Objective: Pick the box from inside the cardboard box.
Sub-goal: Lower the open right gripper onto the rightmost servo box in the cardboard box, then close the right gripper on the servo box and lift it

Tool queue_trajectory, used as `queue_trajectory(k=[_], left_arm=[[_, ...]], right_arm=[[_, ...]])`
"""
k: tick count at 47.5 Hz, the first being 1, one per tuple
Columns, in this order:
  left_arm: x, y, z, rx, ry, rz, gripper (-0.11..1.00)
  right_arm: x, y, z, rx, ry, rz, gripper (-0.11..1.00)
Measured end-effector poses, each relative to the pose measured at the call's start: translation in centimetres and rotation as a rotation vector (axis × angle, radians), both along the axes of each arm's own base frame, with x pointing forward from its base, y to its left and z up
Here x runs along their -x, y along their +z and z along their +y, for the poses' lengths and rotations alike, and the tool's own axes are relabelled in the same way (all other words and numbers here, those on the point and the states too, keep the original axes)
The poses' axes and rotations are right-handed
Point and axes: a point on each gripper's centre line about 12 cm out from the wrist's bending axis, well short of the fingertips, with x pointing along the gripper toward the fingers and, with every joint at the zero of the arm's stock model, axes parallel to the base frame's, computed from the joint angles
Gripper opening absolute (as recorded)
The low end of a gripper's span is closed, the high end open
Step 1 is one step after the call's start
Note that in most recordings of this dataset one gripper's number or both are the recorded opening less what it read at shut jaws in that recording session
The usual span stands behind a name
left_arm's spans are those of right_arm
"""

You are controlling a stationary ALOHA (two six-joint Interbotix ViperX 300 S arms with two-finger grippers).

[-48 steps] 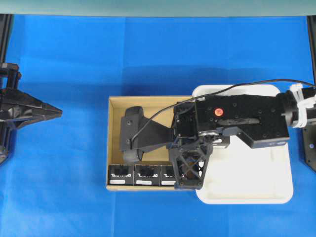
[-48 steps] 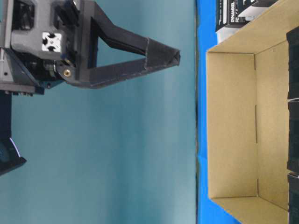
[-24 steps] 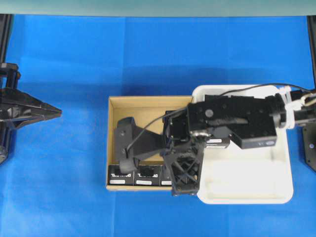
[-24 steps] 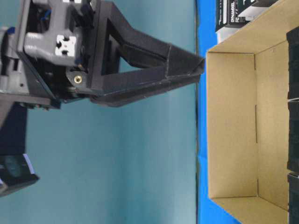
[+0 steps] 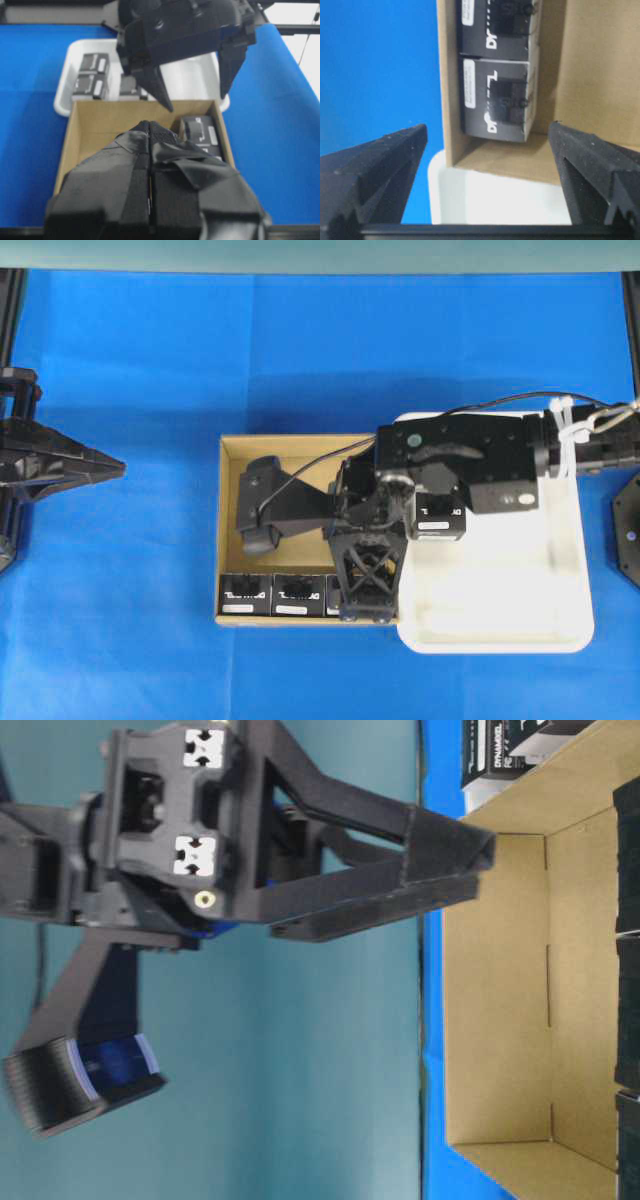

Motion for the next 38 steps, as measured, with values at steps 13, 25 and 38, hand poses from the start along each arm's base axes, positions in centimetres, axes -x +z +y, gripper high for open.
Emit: queue_trajectory(k=[13,25,38], left_arm=[[0.0,0.0,0.0,0.000,0.000,0.000,-0.07],[0.0,0.0,0.0,0.011,0.001,0.000,-0.07],[0.0,0.0,0.0,0.012,0.003,0.000,-0.07]], right_arm=[[0.5,-2.5,-0.3,-0.030,-0.006,0.019,1.00],[0.5,-4.1,-0.2,-0.078,0.007,0.019,1.00],[0.1,-5.3,-0.5,-0.069,-0.027,-0.005,1.00]])
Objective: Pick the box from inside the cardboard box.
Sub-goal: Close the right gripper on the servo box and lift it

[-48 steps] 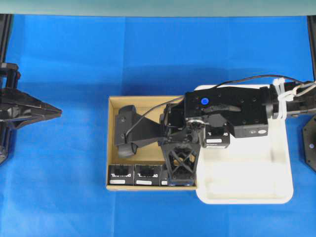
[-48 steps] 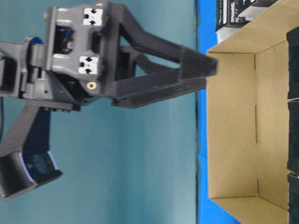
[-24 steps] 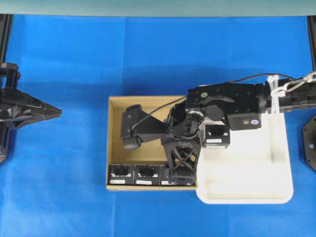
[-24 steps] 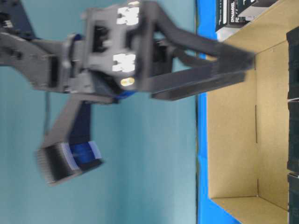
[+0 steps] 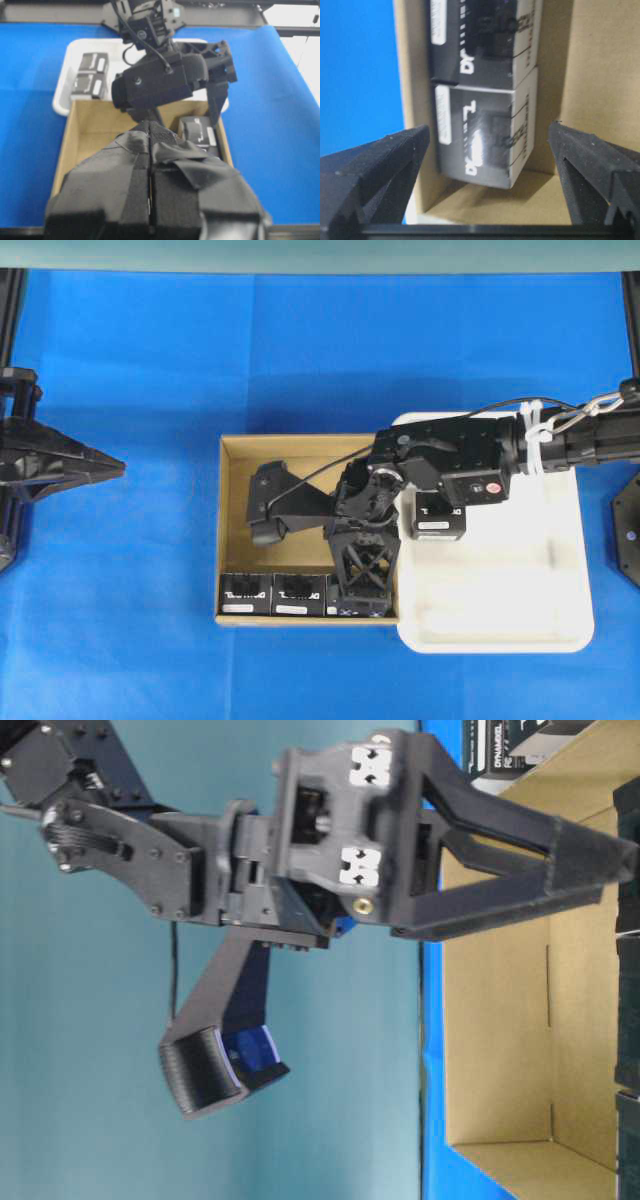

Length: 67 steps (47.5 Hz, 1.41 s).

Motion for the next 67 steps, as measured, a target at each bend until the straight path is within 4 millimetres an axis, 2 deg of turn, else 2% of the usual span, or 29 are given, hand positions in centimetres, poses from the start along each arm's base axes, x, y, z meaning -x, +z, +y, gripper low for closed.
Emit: queue_trajectory(k=[17,51,67], left_arm=[[0.0,0.0,0.0,0.000,-0.002,0.000,-0.07],[0.0,0.0,0.0,0.000,0.000,-0.002,-0.07],[0.0,0.0,0.0,0.000,-0.002,-0.002,-0.07]], right_arm=[[0.5,-1.2,-0.3,0.010,-0.037,-0.001,1.00],[1.1,-1.9,-1.0,0.023,-0.064,0.003,1.00],[1.2,-1.9,-2.6,0.041,-0.086,0.002,1.00]])
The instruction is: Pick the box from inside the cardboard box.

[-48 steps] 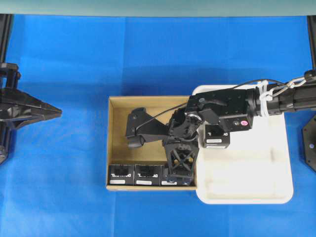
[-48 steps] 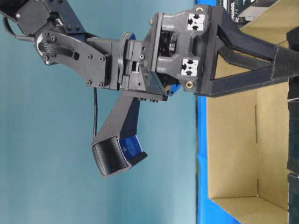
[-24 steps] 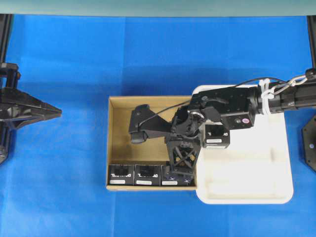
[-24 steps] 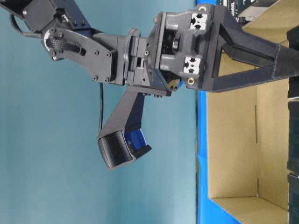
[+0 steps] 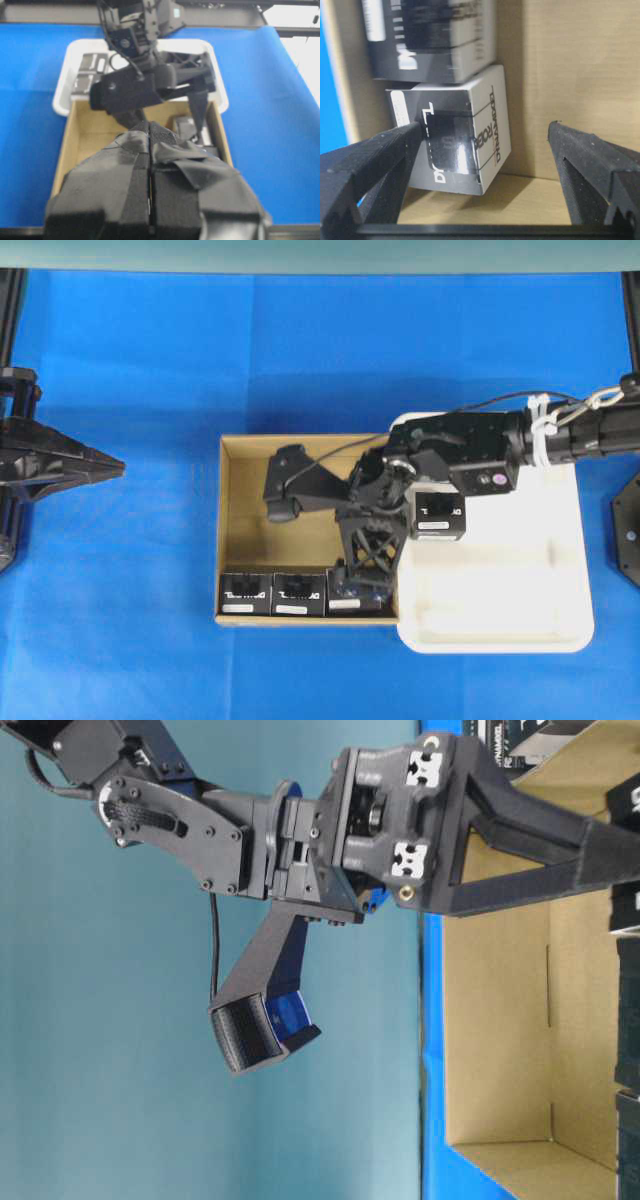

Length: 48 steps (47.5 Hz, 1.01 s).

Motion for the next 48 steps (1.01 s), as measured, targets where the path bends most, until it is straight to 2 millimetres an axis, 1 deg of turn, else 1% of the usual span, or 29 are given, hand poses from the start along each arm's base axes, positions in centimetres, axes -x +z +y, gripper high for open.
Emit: queue_trajectory(k=[13,28,35,48], left_arm=[[0.0,0.0,0.0,0.000,0.002,0.000,-0.07],[0.1,0.2,0.0,0.000,0.002,-0.006,-0.07],[0.1,0.2,0.0,0.000,0.002,-0.008,-0.07],[0.1,0.2,0.1,-0.001,0.003,-0.009,-0.07]], right_arm=[[0.0,0.1,-1.6,0.018,-0.024,-0.006,1.00],[1.0,0.0,-4.7,0.030,-0.092,0.002,1.00],[1.5,-0.1,-5.4,0.038,-0.105,0.010,1.00],[1.8,-0.1,-6.5,0.059,-0.115,0.011,1.00]])
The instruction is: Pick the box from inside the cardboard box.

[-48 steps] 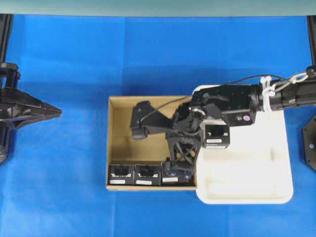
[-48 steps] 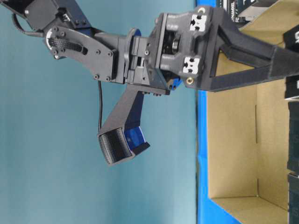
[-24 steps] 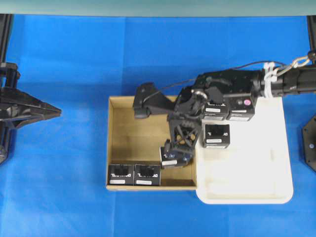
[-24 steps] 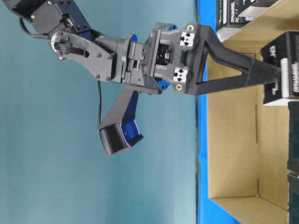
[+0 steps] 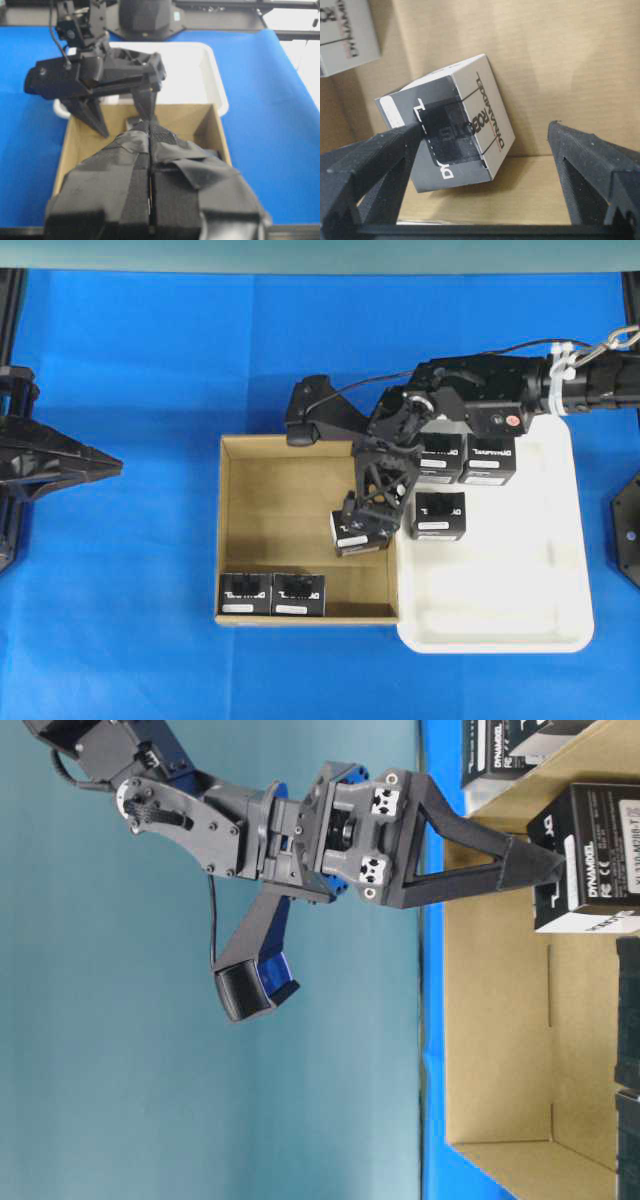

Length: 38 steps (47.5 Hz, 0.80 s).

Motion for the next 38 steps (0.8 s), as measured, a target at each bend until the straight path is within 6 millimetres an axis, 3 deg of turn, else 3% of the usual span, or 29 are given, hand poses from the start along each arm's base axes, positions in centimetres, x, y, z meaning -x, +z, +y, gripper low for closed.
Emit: queue_trajectory(k=[38], left_arm=[[0.0,0.1,0.0,0.003,0.002,-0.003,-0.07]], right_arm=[[0.1,0.4,-1.2,0.011,-0.077,-0.023,1.00]])
